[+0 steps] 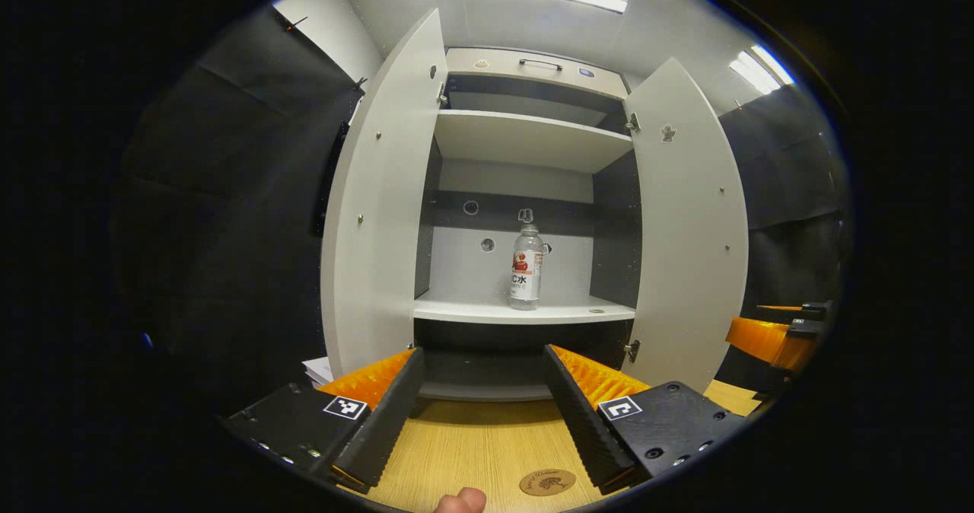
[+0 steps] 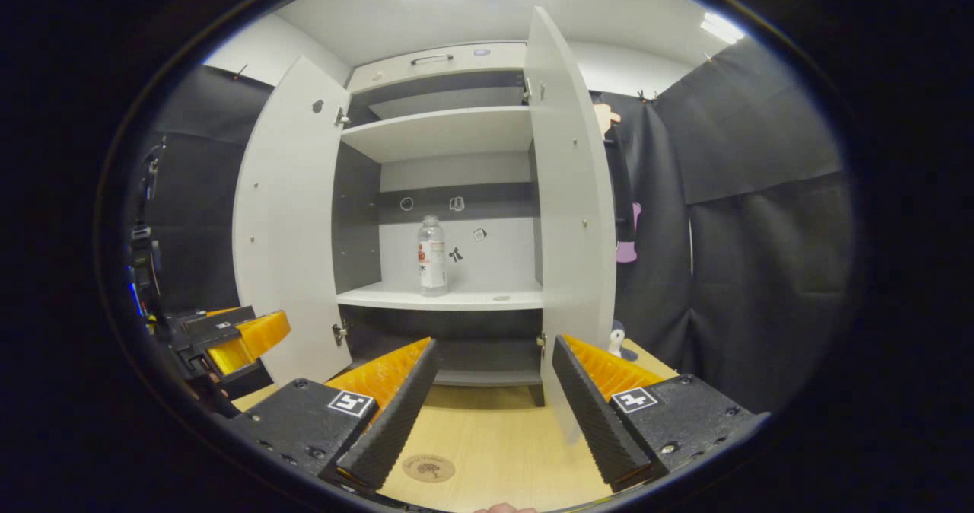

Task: Grasp the bottle in the cabinet with the left hand and place it on the coaster, then close the right door with the right hand and the left door with the left hand.

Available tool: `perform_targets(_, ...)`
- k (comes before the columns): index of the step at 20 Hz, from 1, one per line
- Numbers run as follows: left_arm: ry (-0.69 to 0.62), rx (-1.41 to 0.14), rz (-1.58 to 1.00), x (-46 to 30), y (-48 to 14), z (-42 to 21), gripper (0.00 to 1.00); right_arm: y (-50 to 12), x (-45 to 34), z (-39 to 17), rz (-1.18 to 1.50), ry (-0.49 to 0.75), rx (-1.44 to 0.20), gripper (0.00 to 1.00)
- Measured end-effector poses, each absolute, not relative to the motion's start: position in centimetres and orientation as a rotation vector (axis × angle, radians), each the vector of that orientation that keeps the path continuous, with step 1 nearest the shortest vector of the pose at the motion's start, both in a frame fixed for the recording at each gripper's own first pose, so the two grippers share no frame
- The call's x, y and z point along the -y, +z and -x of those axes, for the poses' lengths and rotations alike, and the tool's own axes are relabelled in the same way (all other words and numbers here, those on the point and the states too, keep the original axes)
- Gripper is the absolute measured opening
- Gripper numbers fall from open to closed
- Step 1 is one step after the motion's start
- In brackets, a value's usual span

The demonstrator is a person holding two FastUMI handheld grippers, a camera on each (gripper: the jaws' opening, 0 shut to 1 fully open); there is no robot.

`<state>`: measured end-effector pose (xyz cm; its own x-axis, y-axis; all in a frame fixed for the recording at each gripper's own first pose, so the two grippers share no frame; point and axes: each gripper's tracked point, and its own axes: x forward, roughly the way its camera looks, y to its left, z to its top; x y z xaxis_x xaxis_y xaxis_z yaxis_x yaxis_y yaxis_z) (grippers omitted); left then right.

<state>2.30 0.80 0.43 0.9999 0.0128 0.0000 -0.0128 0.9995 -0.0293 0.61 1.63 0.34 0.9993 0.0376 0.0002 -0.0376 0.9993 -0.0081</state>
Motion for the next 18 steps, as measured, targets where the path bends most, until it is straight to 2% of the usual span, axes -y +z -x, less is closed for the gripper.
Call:
perform_targets(7, -0.073, 0.051, -0.009, 2.3, 2.8, -6.3, 0.94, 0.6, -1.0, -0.6, 0.007, 0.026, 0.012, 0.94)
perform_targets(12, -0.163, 0.097, 0.017, 5.7, 5.1, -11.8, 0.94, 0.6, 0.3, -0.4, -0.001, -0.011, 0.013, 0.94)
perform_targets(13, -0.179, 0.095, 0.025, 6.3, 5.3, -13.1, 0.94, 0.3, 0.4, -0.3, -0.004, -0.015, 0.003, 0.99)
perform_targets(18, -0.194, 0.101, -0.011, 7.7, 5.9, -20.0, 0.94, -0.2, 1.6, 0.1, -0.007, -0.060, -0.014, 0.94)
